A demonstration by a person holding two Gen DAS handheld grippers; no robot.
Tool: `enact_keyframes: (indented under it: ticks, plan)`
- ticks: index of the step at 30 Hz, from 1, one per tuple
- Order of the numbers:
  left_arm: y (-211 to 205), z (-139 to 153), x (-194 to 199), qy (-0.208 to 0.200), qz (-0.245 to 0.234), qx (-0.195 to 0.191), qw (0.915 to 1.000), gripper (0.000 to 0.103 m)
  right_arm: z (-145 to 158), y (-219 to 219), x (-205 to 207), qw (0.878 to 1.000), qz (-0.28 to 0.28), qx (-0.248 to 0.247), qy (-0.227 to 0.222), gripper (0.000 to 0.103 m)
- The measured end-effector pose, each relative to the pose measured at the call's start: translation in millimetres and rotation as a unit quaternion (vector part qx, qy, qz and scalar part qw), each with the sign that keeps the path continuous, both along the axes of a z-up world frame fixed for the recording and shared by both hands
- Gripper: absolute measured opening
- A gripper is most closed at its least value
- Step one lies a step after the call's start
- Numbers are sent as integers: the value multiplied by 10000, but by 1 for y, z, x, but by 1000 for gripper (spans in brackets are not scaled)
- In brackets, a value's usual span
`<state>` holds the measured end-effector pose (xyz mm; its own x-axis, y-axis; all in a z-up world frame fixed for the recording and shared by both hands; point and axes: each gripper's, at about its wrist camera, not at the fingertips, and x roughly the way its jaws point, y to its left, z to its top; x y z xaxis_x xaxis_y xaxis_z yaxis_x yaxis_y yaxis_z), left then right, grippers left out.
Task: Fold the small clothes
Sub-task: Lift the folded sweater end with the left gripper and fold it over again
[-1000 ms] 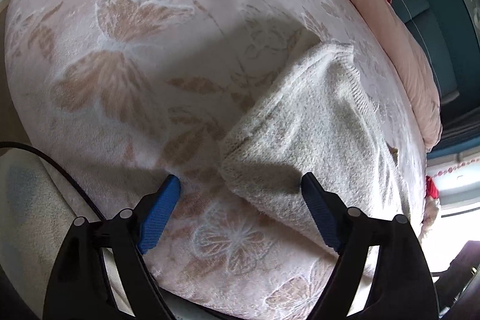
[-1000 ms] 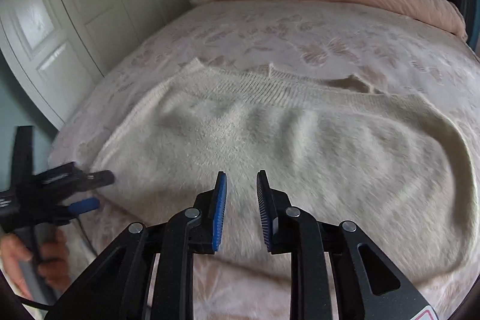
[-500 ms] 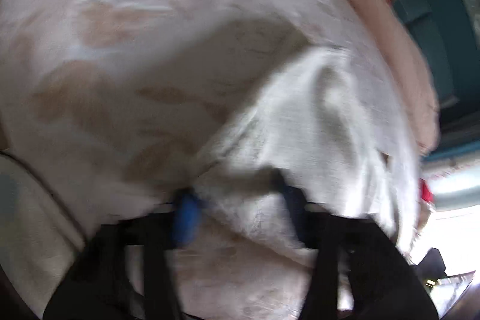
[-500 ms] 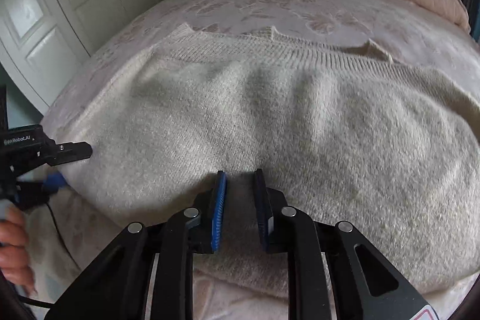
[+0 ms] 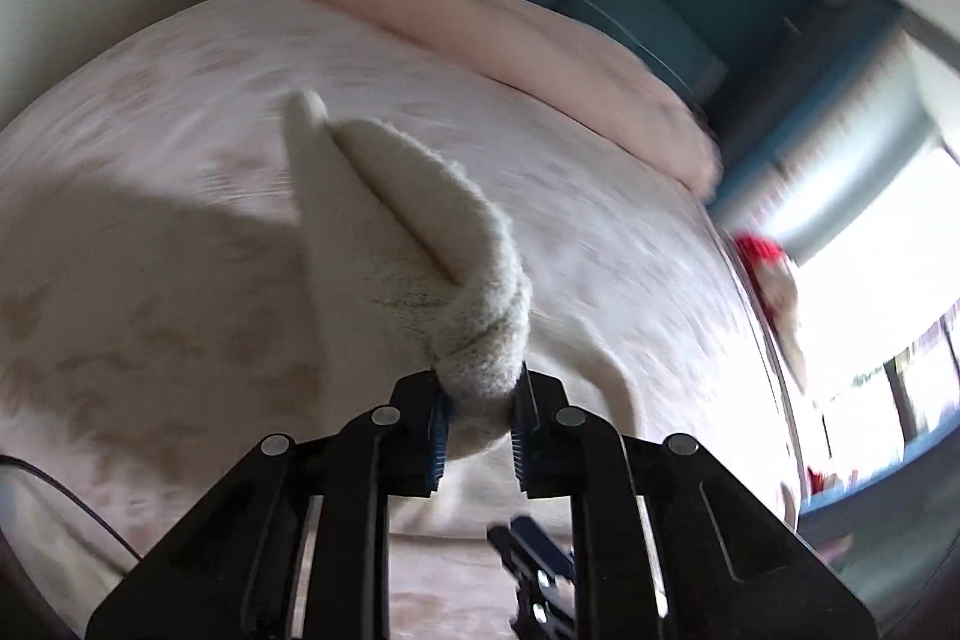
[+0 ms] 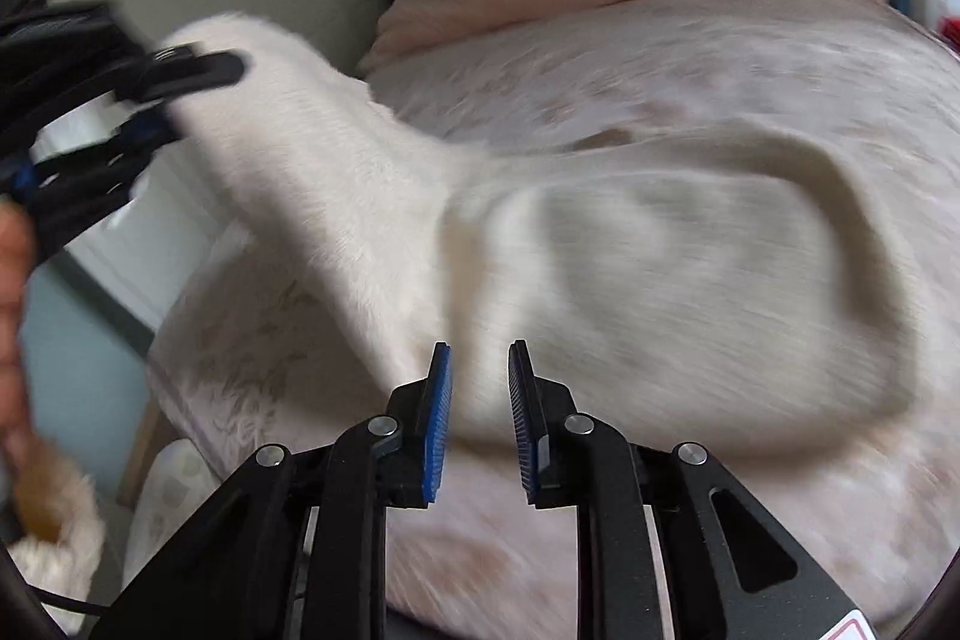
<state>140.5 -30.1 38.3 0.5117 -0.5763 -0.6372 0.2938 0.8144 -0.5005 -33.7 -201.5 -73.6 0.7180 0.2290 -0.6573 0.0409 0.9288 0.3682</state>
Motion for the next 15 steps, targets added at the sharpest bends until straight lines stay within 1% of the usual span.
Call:
enact_keyframes:
  ticks: [2, 3, 4, 5, 6, 8, 9, 11, 12, 13, 14, 15]
  plan:
    - [-42, 1, -9, -63, -363, 84, 9993, 15, 5, -28, -30, 9996, -274, 39, -27, 22]
    - [-68, -2, -17, -90, -591, 185, 9980, 15, 6, -44, -48, 9989, -467, 24, -20, 22]
    - [-84, -6, -23, -85, -729, 250, 9970, 15, 6, -59, -63, 9980, -638, -4, 6, 23]
    - [-102, -14, -30, 13, -871, 326, 9957, 15, 4, -72, -77, 9967, -811, -64, 35, 24]
    - [-122, -28, -35, 105, -1040, 470, 9934, 16, 3, -80, -86, 9957, -914, -90, 69, 24]
    - [-151, -62, -41, 363, -1140, 789, 9897, 21, -3, -96, -102, 9941, -1069, -83, 163, 24]
    - [-162, -89, -45, 572, -1183, 927, 9870, 23, -7, -104, -110, 9927, -1183, -72, 200, 24]
    - [-160, -114, -51, 691, -1130, 1101, 9851, 24, -13, -113, -112, 9915, -1266, 5, 282, 24]
    - [-151, -118, -56, 673, -1077, 1049, 9863, 27, -14, -117, -112, 9909, -1313, 57, 292, 25]
    - [-145, -114, -61, 614, -1078, 972, 9875, 40, -12, -121, -112, 9909, -1313, 129, 268, 30]
    - [-132, -105, -66, 539, -1126, 863, 9884, 50, -10, -123, -111, 9911, -1294, 210, 233, 43]
    - [-119, -95, -69, 453, -1132, 797, 9893, 68, -6, -124, -109, 9914, -1266, 286, 149, 49]
